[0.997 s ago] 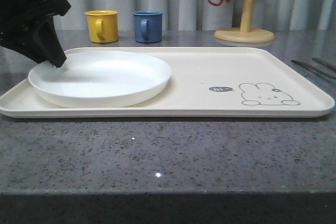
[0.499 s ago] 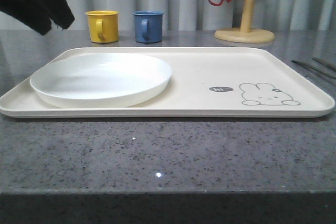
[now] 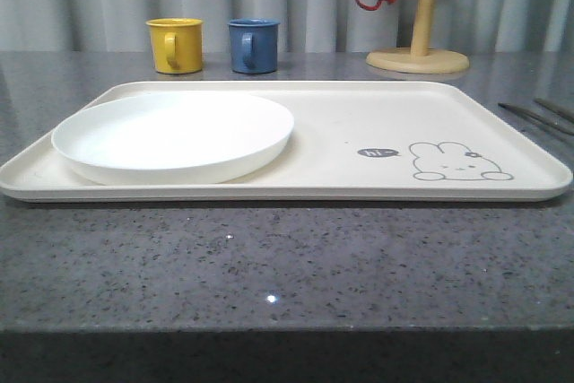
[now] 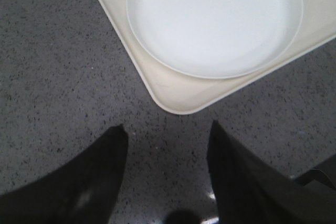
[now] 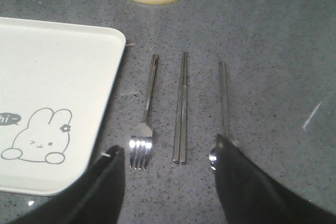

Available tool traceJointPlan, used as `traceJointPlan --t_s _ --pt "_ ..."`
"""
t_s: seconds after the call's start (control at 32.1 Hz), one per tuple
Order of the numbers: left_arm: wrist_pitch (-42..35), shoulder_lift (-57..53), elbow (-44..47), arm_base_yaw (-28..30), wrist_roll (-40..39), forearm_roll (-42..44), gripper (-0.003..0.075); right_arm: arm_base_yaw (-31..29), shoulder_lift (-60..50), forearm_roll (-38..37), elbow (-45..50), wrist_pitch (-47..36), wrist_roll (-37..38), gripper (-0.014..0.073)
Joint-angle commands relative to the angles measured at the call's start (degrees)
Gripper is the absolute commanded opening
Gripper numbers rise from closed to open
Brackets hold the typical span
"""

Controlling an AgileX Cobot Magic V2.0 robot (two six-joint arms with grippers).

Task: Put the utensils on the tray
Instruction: 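Move the right gripper down over the metal fork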

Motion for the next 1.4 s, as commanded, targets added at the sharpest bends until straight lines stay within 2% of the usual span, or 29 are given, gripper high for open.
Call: traceJointPlan --t_s 0.0,0.12,0.44,0.75,0.93,1.25,1.37 --pt "-2.20 -4.59 0.67 -0.42 -1.08 0.14 0.0356 -0.11 0.76 0.27 -1.71 -4.68 -0.25 0.0421" --pt "-1.96 -8.41 1.45 -0.42 -1.08 0.14 0.0356 -0.11 3.21 0.67 -5.35 -1.68 -0.25 0.0421" --pt "-2.58 -9.38 1.45 -0.42 -1.08 0.14 0.0356 0.44 21.47 1.95 -19.18 16.26 -0.30 0.0421" --pt "-2.58 -9.38 1.45 -0.42 -1.08 0.14 0.0356 3.42 42.10 1.50 -29.17 18.22 -3.06 0.0419" --pt "-2.65 -9.38 1.45 -0.42 -1.08 0.14 0.0356 3.42 53.54 1.43 -35.72 18.39 -3.06 0.0339" --pt "-2.65 -9.38 1.45 -0.42 -1.08 0.14 0.0356 3.42 62.95 1.43 -41.07 20.47 -3.06 0.0319" --pt "-2.65 -9.38 1.45 -0.42 -1.08 0.14 0.0356 3.42 65.02 1.43 -42.46 22.54 -3.06 0.0277"
